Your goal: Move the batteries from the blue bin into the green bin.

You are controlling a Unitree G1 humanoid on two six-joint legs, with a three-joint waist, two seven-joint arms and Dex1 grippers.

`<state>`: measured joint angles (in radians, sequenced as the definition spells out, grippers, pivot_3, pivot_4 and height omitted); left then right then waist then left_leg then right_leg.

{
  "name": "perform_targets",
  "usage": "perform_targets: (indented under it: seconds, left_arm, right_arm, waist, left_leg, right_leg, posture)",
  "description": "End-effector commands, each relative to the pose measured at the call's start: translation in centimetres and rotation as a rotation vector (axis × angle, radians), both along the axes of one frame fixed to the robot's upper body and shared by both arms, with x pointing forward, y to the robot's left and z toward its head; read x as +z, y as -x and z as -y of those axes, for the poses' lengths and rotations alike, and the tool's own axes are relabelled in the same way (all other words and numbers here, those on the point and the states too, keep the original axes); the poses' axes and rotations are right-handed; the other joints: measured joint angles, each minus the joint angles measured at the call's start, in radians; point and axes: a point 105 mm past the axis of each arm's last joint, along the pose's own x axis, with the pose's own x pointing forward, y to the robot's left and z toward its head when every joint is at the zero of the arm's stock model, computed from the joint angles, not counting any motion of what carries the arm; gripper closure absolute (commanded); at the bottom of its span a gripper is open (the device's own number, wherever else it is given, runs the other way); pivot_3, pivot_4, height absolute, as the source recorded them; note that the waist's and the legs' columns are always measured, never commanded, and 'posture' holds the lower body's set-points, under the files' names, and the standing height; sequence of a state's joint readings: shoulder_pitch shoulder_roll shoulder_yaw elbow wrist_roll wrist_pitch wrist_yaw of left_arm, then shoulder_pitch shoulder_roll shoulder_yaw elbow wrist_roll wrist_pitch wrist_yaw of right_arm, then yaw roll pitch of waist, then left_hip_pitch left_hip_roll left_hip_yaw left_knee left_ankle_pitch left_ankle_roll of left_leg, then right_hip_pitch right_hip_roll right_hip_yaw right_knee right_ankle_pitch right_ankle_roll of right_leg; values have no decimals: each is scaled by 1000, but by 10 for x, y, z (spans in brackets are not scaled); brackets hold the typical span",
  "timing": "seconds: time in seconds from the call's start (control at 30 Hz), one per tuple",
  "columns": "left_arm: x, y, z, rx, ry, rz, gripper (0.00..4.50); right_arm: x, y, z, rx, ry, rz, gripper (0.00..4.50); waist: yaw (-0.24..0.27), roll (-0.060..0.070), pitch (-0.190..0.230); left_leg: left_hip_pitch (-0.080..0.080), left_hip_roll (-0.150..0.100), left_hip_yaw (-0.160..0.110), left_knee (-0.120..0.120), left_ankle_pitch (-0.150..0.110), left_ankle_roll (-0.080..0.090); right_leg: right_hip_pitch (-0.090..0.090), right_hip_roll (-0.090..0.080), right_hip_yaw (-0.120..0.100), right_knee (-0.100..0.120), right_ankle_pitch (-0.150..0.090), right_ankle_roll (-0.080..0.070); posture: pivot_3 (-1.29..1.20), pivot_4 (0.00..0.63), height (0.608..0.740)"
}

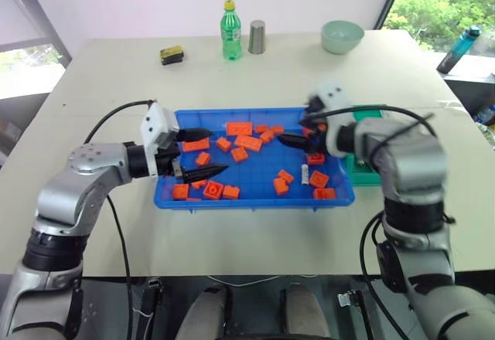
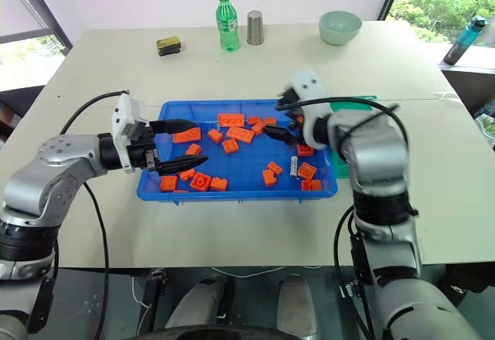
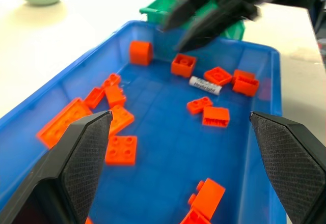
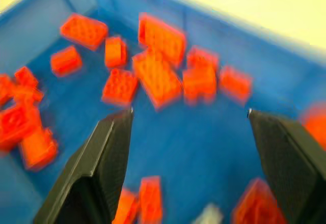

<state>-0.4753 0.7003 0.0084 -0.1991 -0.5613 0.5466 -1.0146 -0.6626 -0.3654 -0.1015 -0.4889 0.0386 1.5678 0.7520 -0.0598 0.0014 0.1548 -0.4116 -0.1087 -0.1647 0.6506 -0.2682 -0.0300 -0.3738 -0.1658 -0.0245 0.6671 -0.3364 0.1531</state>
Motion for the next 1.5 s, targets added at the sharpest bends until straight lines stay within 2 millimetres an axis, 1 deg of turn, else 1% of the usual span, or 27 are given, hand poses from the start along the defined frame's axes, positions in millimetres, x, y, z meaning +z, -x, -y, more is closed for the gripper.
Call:
perform_targets:
  seconds: [0.03,0.17,0.27,0.37,0.6,0.73,1.0,1.13,1.3,1.4,1.5]
  left_arm:
    - [7,0,4,-30,-3,46,0]
    - [7,-2,8,-45,-4,53,0]
    - [9,-3,8,-47,-2,58,0]
    - [9,-2,7,-46,-1,62,0]
    - [8,2,3,-22,3,74,0]
    - [8,4,2,-6,8,80,0]
    - [10,7,1,20,23,92,0]
    - [11,6,0,28,25,97,0]
    - [14,3,-1,36,33,102,0]
    - [14,3,-2,39,34,103,0]
    - [15,2,-2,41,35,101,0]
  right_arm:
    - [0,12,4,-35,-10,21,834]
    - [-13,17,11,-53,23,-13,834]
    - [-23,16,20,-94,71,-51,834]
    - [-28,15,24,-106,99,-73,834]
    - [-34,19,20,-52,143,-107,834]
    - [-41,21,18,-23,172,-141,834]
    - [-47,8,14,26,249,-139,834]
    - [-55,4,9,64,269,-148,834]
    - [-64,2,9,89,287,-159,834]
    - [-64,3,9,97,284,-153,1637]
    - [-62,3,8,104,279,-147,2976]
  waist:
    - [0,0,0]
    - [2,0,0]
    - [4,0,0]
    - [8,0,0]
    - [16,0,0]
    - [16,0,0]
    - [18,0,0]
    - [16,0,0]
    - [15,-1,0]
    - [16,-1,0]
    - [18,-1,0]
  left_leg:
    - [0,0,1,0,0,0]
    - [0,0,1,0,0,0]
    - [0,0,2,0,0,0]
    - [0,0,2,0,0,0]
    - [0,-1,2,1,0,0]
    - [0,-1,2,1,0,0]
    - [0,-1,1,2,0,0]
    - [0,-1,2,2,0,0]
    - [1,0,2,2,0,0]
    - [1,0,2,2,0,0]
    - [1,0,1,2,0,0]
  right_leg:
    - [0,0,1,0,0,0]
    - [-1,0,1,0,0,0]
    - [0,0,1,0,0,0]
    - [0,0,1,0,0,0]
    - [1,-1,1,0,0,0]
    - [1,-1,1,0,0,0]
    - [1,-1,1,-1,0,0]
    - [1,-1,1,-1,0,0]
    - [1,0,1,-1,0,0]
    - [1,0,1,-1,0,0]
    - [2,-1,1,-1,0,0]
  posture:
    - [0,150,727]
    - [0,150,727]
    - [0,150,727]
    - [0,150,727]
    - [0,150,727]
    - [0,150,727]
    - [0,150,727]
    - [0,150,727]
    - [0,150,727]
    - [0,150,727]
    - [0,150,727]
